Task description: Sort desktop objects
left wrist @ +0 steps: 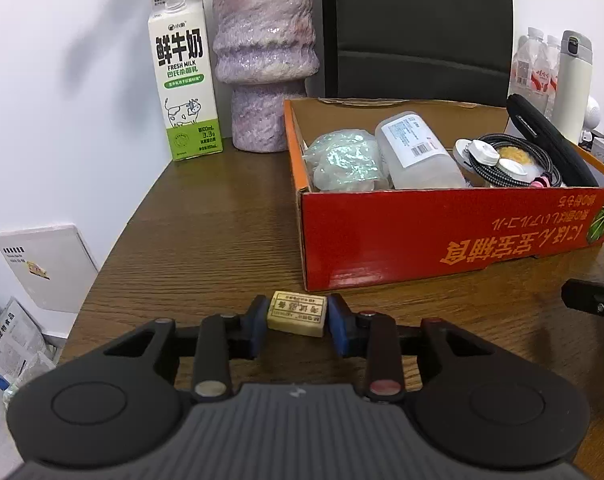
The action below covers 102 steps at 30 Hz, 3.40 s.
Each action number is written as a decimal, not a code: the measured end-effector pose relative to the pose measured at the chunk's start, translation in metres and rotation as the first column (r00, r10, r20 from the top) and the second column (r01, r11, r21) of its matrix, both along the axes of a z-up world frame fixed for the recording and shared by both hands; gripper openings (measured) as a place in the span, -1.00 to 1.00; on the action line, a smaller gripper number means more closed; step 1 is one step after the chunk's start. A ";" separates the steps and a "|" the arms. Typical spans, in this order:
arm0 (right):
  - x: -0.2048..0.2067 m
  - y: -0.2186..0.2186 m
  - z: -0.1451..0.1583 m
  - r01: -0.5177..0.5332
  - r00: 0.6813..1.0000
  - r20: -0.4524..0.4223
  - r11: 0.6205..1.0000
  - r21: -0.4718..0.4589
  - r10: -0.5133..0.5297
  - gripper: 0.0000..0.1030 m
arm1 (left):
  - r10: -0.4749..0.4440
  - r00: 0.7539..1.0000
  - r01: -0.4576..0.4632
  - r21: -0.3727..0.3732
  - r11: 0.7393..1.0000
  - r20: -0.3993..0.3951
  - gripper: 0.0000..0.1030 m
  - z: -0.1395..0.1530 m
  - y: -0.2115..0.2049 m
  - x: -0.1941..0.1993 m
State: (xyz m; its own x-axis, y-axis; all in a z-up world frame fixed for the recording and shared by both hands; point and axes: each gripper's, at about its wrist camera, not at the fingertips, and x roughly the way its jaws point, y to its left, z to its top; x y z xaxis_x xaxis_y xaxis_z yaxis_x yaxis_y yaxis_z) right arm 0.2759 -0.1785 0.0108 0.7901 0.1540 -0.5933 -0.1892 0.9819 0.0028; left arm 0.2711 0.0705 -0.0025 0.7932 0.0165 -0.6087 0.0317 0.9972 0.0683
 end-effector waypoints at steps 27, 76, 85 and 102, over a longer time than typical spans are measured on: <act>0.006 -0.060 0.041 0.096 0.975 0.176 0.975 0.200 -0.132 1.00 | -0.060 0.971 0.089 -0.115 0.989 0.233 -0.36 0.067 -0.110 0.017; -0.130 -0.035 0.054 0.012 0.976 0.213 0.992 0.126 -0.039 1.00 | 0.022 0.962 0.010 -0.113 0.994 0.271 1.00 0.038 -0.062 -0.147; -0.145 -0.025 0.052 -0.038 0.976 0.216 0.994 0.101 0.015 1.00 | 0.032 0.956 0.014 -0.154 0.988 0.293 1.00 0.039 -0.057 -0.156; -0.143 -0.032 0.052 -0.021 0.980 0.198 0.991 0.134 -0.006 1.00 | 0.039 0.957 -0.002 -0.127 0.992 0.288 1.00 0.039 -0.064 -0.160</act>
